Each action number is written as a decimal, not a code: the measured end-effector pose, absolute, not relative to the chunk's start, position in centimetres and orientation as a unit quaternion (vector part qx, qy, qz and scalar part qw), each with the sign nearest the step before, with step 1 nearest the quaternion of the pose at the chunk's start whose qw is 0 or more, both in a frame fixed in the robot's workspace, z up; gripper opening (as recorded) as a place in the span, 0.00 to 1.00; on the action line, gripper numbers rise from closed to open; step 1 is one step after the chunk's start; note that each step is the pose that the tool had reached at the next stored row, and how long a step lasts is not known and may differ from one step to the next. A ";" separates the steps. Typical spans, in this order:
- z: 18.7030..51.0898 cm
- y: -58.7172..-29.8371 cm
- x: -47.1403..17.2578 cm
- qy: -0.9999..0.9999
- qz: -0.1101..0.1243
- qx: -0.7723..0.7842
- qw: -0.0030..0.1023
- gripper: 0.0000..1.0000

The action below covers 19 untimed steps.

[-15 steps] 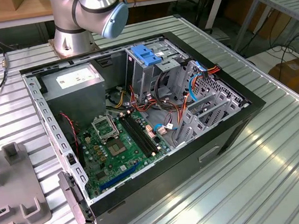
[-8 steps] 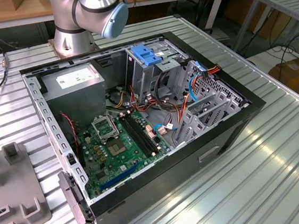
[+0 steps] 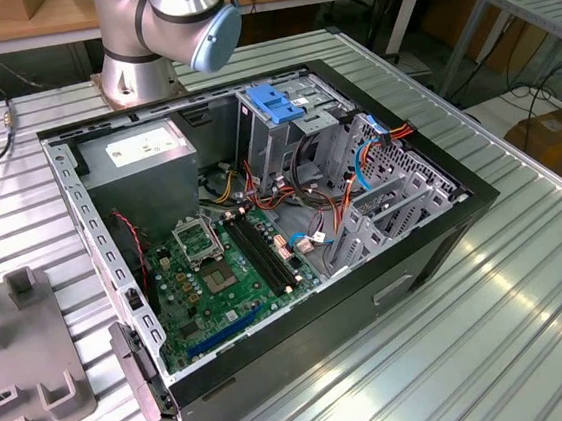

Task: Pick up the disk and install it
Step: 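Pick up the disk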

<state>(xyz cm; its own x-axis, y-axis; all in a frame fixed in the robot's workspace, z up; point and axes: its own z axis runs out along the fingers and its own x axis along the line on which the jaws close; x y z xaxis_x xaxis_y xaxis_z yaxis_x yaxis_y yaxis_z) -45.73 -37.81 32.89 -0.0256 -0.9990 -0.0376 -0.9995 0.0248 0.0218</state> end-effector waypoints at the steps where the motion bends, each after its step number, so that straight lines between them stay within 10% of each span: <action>1: 33.0 -37.8 -45.7 0.716 0.021 -0.698 0.006 0.37; 19: 36.0 -37.8 -45.7 0.716 0.021 -0.698 0.006 0.37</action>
